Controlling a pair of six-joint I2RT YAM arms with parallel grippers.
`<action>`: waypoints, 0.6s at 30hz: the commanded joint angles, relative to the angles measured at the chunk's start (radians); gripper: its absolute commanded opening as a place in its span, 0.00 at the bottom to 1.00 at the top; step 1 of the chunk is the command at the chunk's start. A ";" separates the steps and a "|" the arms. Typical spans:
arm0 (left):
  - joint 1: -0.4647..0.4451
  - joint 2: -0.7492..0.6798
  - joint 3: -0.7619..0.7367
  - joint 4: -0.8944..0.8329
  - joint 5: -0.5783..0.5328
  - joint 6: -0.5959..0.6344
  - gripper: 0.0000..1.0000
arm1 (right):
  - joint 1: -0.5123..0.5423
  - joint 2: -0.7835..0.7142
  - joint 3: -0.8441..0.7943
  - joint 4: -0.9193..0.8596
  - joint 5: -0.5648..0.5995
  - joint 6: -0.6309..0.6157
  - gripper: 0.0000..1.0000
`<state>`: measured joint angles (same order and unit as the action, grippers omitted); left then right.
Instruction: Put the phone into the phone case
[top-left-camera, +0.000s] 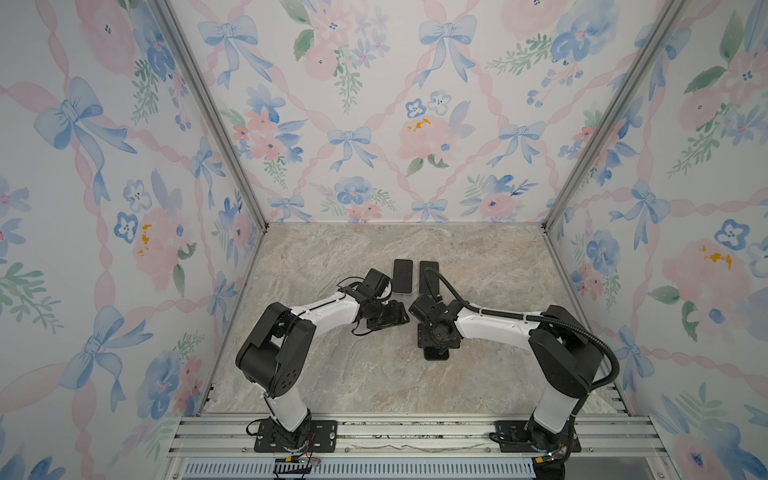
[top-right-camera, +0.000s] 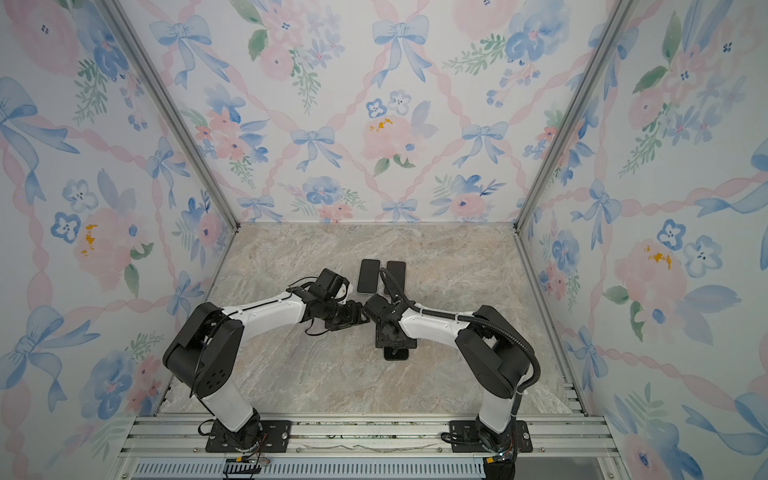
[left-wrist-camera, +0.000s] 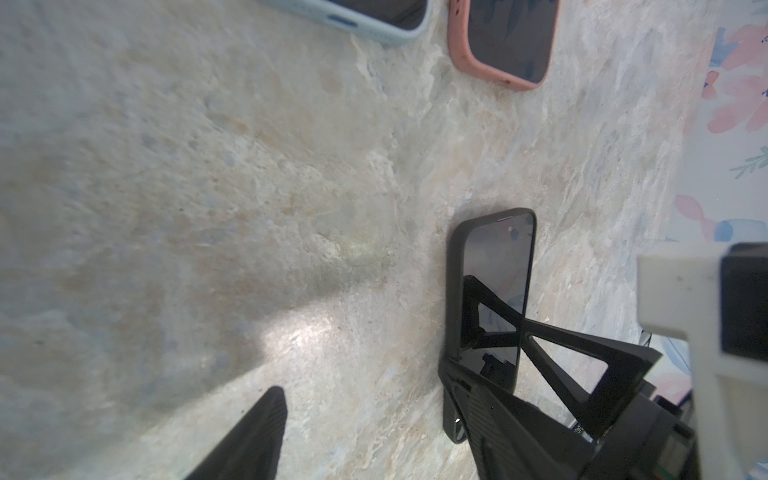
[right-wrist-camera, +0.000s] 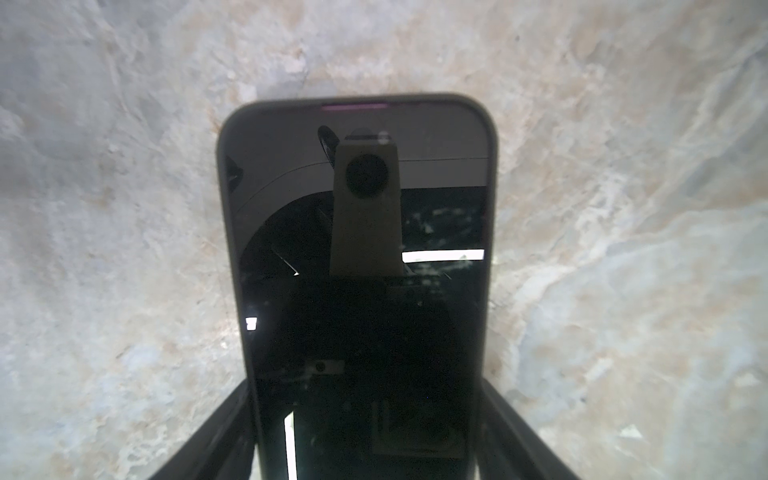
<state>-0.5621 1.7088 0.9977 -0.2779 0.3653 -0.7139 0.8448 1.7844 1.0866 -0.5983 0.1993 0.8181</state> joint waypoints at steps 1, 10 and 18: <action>-0.002 -0.014 0.015 -0.001 -0.006 0.017 0.71 | -0.058 -0.085 0.034 -0.101 0.069 -0.069 0.65; -0.005 0.025 0.146 -0.002 -0.014 0.049 0.73 | -0.400 0.016 0.295 -0.116 -0.001 -0.378 0.62; 0.002 0.080 0.222 -0.002 0.000 0.067 0.73 | -0.503 0.314 0.702 -0.316 -0.088 -0.463 0.61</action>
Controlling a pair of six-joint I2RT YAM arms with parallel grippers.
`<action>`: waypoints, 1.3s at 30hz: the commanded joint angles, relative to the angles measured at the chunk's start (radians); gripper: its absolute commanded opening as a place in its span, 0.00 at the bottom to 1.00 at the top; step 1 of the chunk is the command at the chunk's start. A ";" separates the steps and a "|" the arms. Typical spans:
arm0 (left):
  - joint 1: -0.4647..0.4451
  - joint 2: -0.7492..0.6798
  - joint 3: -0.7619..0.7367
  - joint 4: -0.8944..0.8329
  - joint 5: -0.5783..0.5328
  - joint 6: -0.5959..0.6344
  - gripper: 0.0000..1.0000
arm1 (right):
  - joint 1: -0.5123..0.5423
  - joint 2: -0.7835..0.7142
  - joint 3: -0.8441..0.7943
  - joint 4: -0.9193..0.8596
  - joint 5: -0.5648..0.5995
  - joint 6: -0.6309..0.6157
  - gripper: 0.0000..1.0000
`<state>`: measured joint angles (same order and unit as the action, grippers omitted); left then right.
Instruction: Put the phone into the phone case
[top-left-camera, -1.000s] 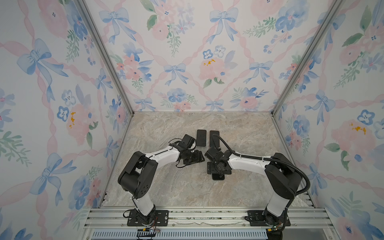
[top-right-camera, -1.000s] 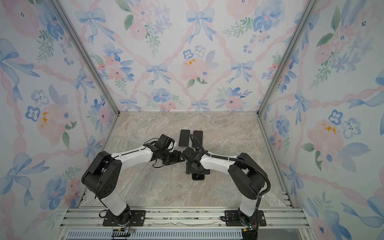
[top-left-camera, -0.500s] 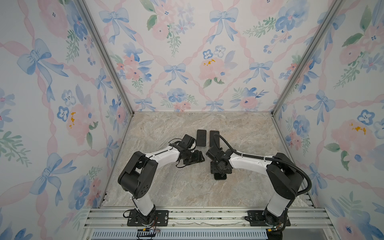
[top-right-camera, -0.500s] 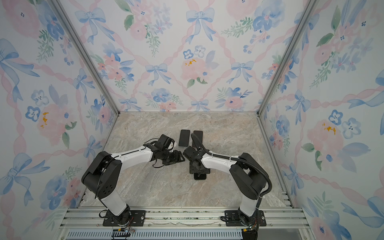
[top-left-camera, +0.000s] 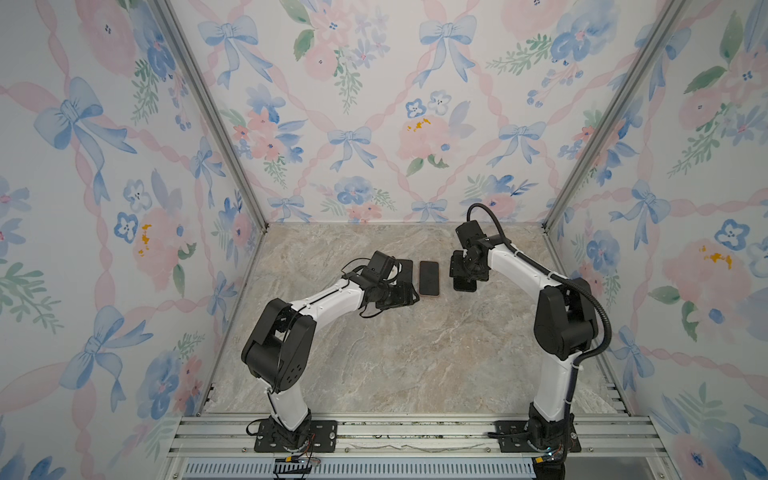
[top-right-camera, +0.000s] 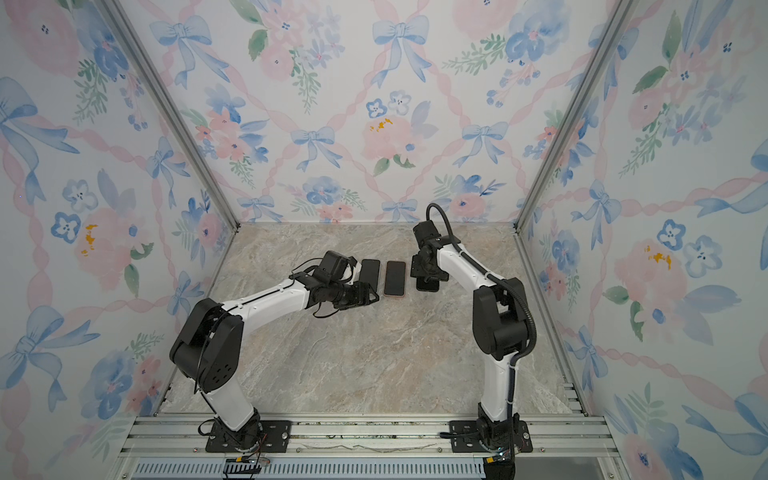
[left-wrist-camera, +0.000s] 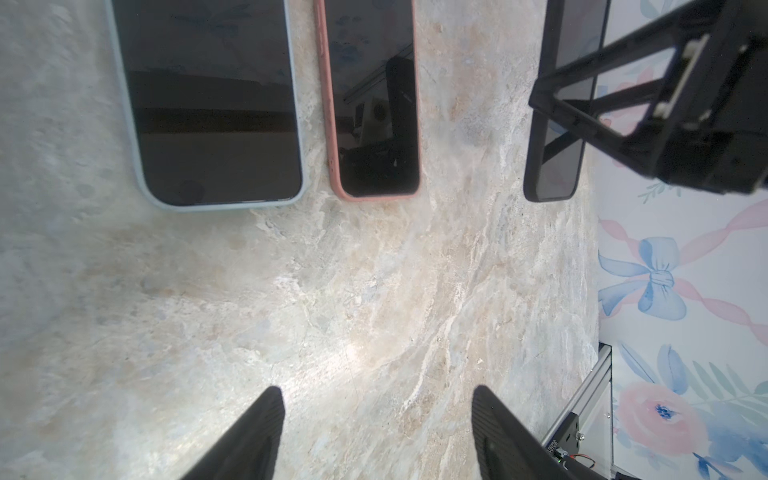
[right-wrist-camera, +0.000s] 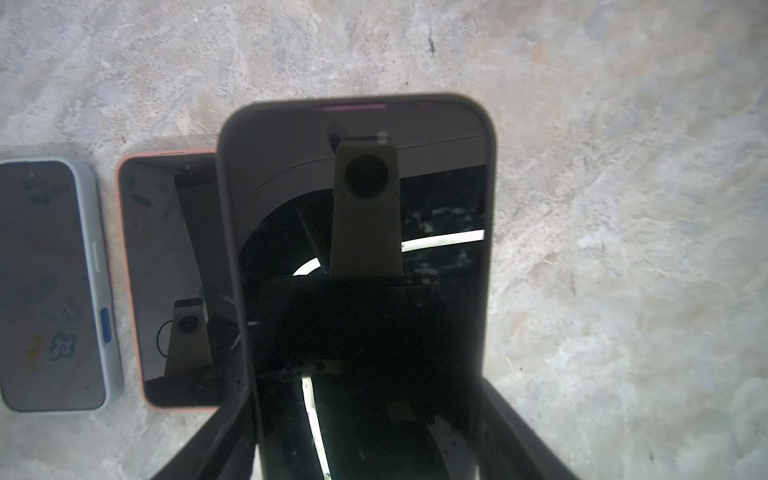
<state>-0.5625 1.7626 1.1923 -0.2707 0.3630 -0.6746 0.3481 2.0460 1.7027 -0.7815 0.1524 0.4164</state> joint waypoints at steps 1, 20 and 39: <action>0.004 0.032 0.034 -0.009 0.002 0.029 0.73 | -0.018 0.079 0.119 -0.152 -0.046 -0.065 0.62; 0.007 0.081 0.069 -0.009 0.004 0.029 0.73 | -0.068 0.268 0.346 -0.265 -0.076 -0.055 0.61; 0.006 0.089 0.069 -0.009 0.007 0.023 0.73 | -0.037 0.348 0.369 -0.232 -0.128 -0.042 0.61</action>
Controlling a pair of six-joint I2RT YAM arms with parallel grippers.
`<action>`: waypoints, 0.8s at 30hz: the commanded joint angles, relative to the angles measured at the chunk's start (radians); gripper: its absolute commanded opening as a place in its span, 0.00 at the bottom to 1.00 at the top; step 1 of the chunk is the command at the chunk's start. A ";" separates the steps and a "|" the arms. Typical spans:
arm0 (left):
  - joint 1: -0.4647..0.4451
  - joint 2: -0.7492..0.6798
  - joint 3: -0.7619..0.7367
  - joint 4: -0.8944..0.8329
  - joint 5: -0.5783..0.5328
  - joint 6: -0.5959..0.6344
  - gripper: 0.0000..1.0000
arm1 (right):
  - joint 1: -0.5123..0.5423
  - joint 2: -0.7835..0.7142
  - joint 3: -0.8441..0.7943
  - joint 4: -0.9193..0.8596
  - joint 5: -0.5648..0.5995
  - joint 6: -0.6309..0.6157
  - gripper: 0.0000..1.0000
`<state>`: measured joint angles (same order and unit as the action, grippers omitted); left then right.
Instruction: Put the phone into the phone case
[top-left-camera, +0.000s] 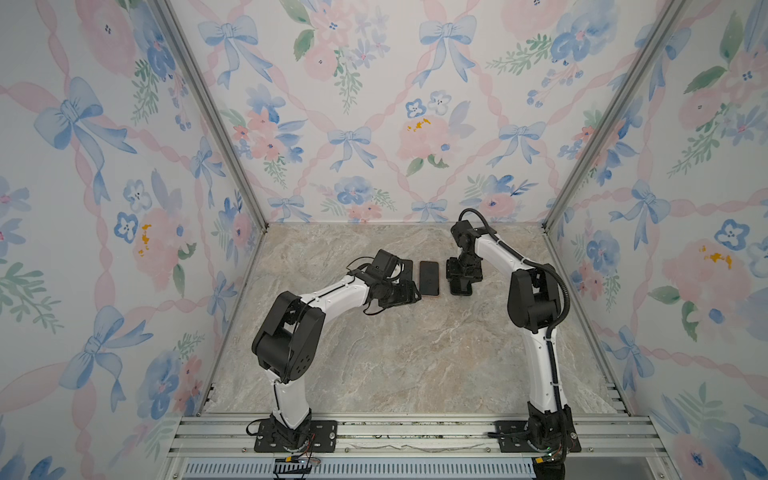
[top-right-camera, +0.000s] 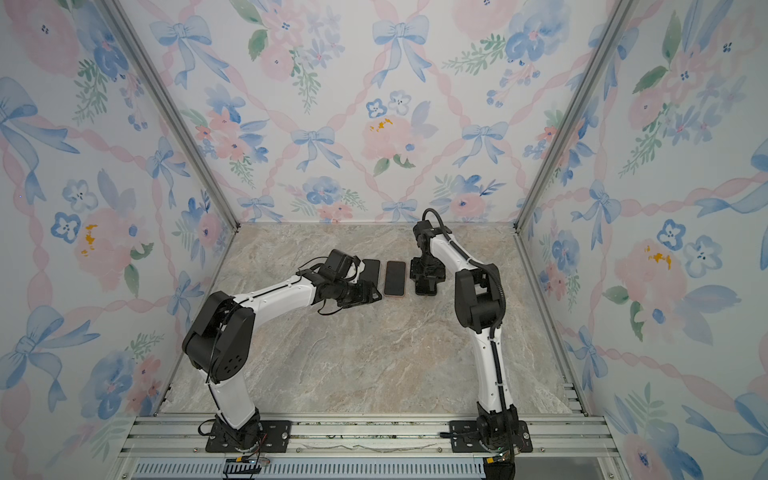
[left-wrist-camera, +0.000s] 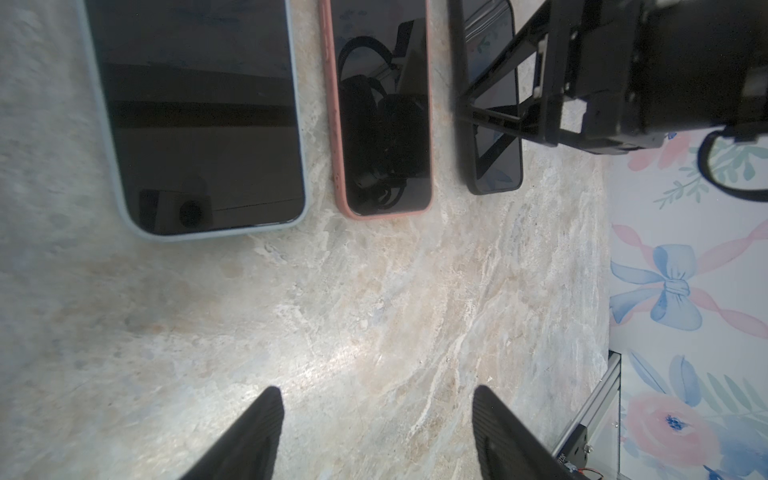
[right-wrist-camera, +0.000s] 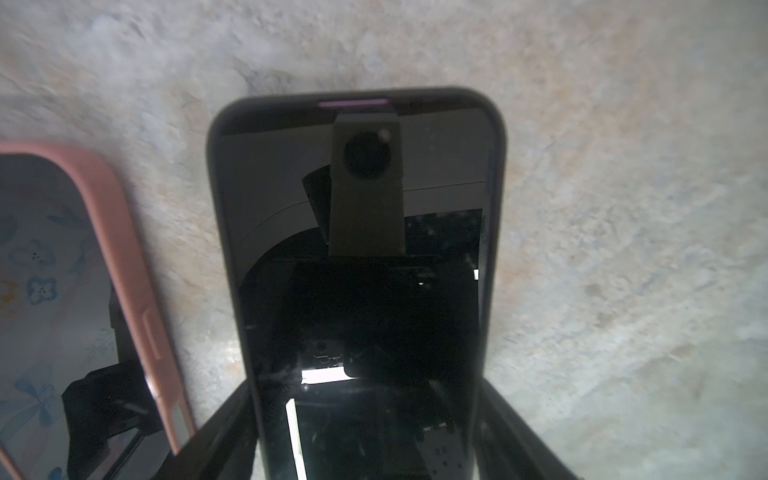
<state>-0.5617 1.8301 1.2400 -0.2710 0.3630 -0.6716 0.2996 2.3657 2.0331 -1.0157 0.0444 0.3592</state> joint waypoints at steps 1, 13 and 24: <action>0.005 0.021 0.019 -0.008 0.007 0.020 0.73 | 0.013 0.030 0.040 0.002 -0.018 0.014 0.61; 0.005 0.019 0.016 -0.008 0.006 0.018 0.73 | 0.010 0.018 0.007 0.005 -0.016 -0.019 0.68; 0.005 0.015 0.013 -0.008 -0.001 0.016 0.73 | 0.012 -0.032 0.024 -0.003 0.000 -0.031 0.82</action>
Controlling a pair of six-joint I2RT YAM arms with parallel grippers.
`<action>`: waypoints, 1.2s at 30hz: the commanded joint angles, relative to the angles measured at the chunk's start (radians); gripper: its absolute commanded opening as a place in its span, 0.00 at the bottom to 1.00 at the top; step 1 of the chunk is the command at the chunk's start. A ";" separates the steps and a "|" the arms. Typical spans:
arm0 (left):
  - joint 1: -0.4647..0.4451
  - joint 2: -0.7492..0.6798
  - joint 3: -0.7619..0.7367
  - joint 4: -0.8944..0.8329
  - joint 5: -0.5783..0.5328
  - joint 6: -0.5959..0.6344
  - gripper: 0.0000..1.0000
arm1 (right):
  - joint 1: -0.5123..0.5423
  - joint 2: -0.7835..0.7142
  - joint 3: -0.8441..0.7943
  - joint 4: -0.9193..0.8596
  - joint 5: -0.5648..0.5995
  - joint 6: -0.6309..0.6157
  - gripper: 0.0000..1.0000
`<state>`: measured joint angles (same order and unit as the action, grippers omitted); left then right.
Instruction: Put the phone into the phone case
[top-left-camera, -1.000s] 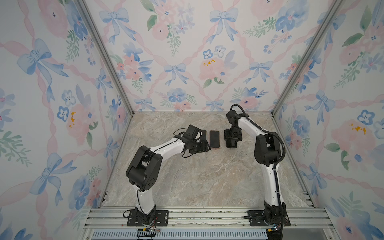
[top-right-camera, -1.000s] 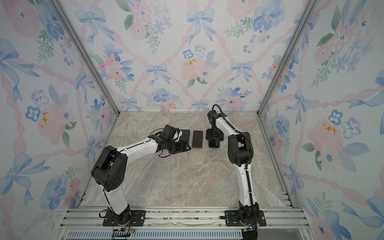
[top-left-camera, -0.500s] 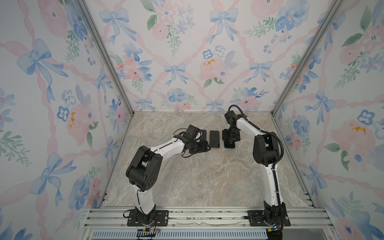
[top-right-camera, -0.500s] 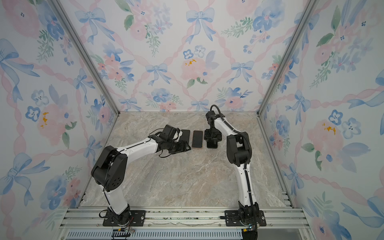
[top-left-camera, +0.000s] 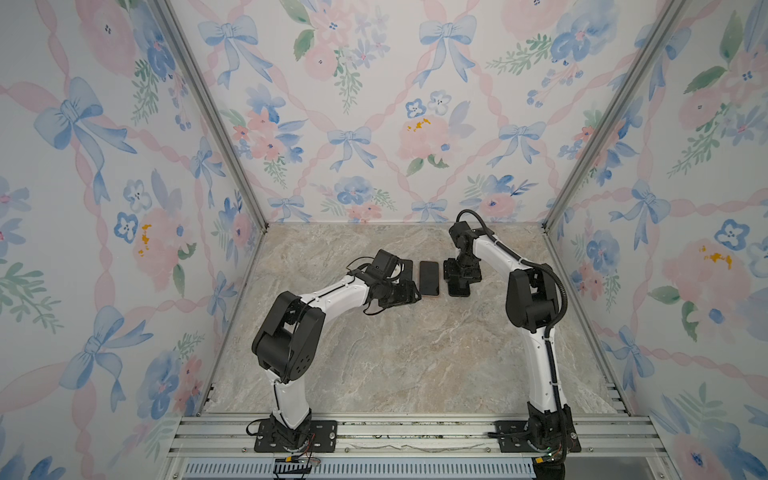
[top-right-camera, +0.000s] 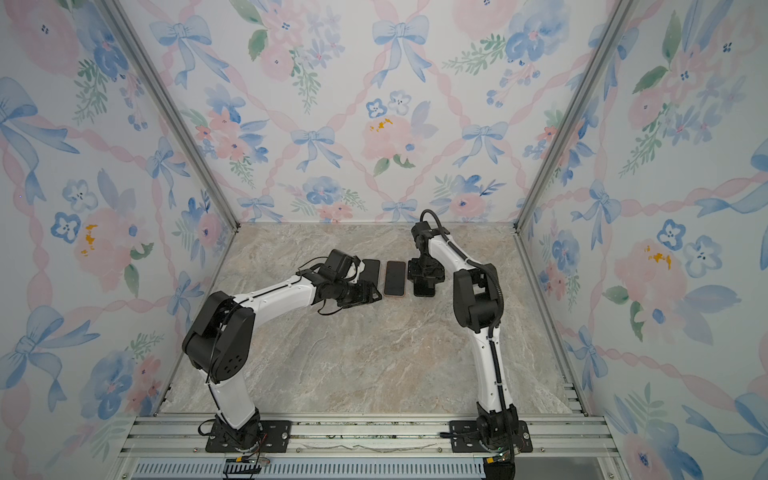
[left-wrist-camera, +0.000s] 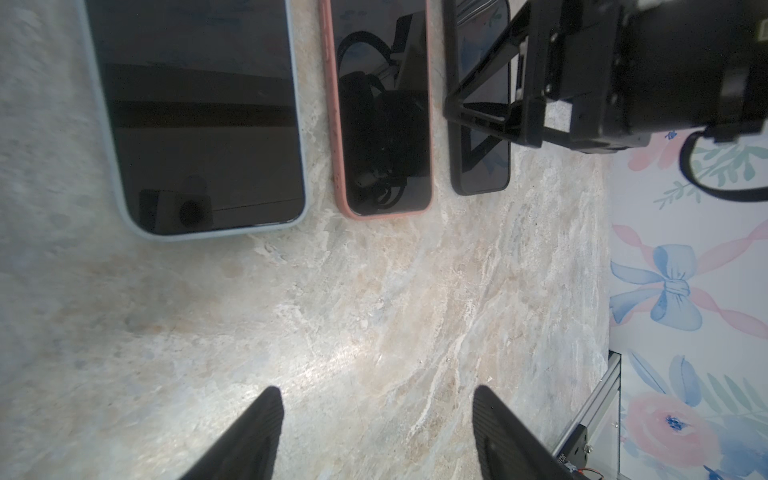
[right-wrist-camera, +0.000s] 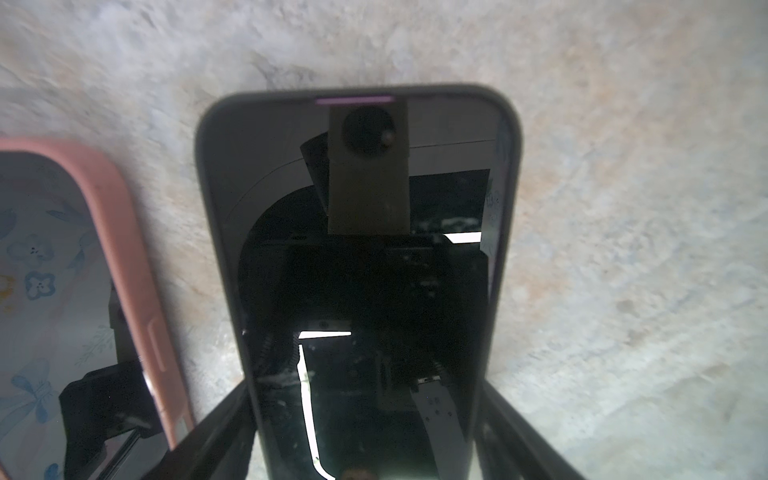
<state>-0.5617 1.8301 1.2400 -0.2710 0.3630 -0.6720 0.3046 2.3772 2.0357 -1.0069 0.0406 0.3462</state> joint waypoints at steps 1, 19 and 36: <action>0.005 0.014 0.012 -0.008 -0.001 0.017 0.73 | 0.007 -0.049 0.025 -0.014 0.007 -0.018 0.82; 0.032 -0.046 -0.071 -0.009 -0.027 0.013 0.73 | 0.233 -0.422 -0.576 0.402 -0.047 0.129 0.65; 0.048 -0.058 -0.115 0.008 -0.015 0.011 0.73 | 0.274 -0.301 -0.533 0.457 -0.053 0.149 0.59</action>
<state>-0.5217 1.7996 1.1416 -0.2630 0.3473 -0.6724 0.5835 2.0563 1.4780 -0.5613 -0.0086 0.4873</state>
